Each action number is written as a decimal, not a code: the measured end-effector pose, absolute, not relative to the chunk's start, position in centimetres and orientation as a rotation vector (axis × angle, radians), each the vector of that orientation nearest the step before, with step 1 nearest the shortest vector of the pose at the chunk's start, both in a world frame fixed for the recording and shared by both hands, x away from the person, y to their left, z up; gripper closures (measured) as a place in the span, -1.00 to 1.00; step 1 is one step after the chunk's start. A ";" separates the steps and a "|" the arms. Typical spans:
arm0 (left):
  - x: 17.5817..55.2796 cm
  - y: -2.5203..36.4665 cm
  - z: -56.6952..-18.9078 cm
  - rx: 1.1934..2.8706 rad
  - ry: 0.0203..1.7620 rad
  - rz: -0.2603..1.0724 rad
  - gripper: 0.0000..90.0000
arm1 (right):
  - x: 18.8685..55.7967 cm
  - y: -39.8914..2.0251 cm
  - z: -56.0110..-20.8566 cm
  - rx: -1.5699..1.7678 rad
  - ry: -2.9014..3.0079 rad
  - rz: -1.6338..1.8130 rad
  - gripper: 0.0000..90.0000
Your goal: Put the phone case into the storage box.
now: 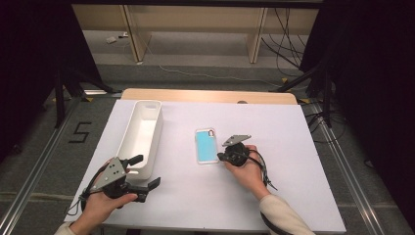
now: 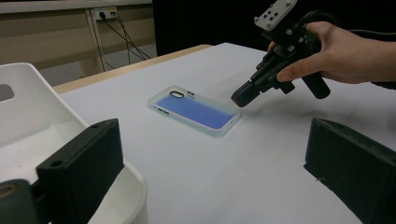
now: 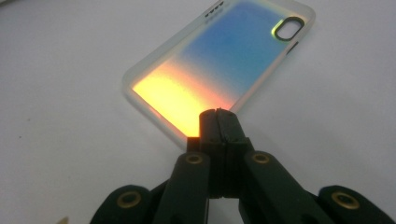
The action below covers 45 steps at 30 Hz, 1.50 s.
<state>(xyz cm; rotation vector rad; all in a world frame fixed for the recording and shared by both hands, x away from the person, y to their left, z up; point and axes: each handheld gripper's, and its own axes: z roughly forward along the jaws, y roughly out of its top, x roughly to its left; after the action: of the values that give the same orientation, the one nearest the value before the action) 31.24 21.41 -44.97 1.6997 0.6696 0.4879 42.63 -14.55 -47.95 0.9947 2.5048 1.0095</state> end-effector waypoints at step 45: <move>31.2 21.5 -45.0 1.697 0.673 0.484 -0.92 | 42.5 -13.5 -48.5 0.960 2.511 1.009 1.00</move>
<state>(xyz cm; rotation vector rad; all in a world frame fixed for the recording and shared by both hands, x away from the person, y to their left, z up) 31.20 21.47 -44.97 1.6970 0.6728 0.4840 42.51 -13.53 -48.52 0.9599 2.5112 1.0087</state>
